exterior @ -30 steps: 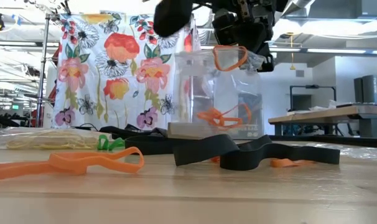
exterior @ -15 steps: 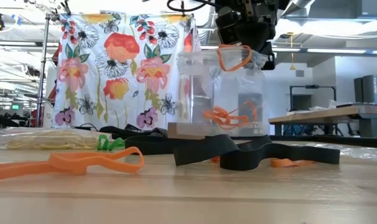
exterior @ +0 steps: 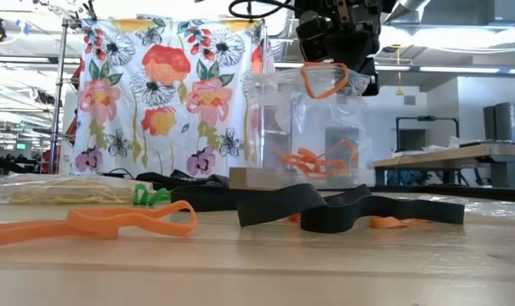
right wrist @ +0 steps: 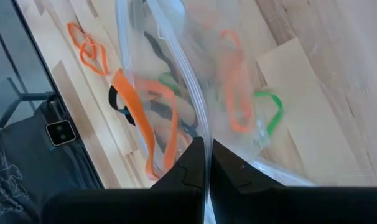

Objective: Sort rubber bands
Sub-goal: Put the orange rubber band into the transparent zip bag

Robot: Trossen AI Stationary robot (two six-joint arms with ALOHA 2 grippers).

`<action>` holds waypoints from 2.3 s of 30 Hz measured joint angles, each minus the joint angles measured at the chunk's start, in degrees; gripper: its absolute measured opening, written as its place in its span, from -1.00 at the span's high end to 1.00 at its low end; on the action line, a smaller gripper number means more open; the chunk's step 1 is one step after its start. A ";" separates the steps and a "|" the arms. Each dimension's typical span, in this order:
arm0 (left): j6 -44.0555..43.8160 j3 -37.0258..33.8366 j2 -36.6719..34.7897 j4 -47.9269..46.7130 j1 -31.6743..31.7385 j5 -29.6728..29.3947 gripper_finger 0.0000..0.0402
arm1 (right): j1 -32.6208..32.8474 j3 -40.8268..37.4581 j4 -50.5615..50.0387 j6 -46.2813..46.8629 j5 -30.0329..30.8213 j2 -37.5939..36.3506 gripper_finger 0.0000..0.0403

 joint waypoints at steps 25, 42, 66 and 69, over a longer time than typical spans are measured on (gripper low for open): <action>-2.49 -6.05 14.06 32.80 9.25 6.11 0.34 | 0.38 0.00 -0.30 0.18 -0.22 0.02 0.97; 4.84 -6.05 16.11 41.24 17.84 16.70 0.13 | 1.11 0.00 -0.98 0.22 -0.17 0.04 0.97; 20.48 -5.86 7.15 41.68 13.36 5.88 0.99 | 1.14 0.00 0.11 0.24 -0.08 0.04 0.97; 21.65 -5.88 7.79 43.68 14.13 6.55 1.00 | 1.14 0.00 0.66 0.56 -0.08 0.04 0.97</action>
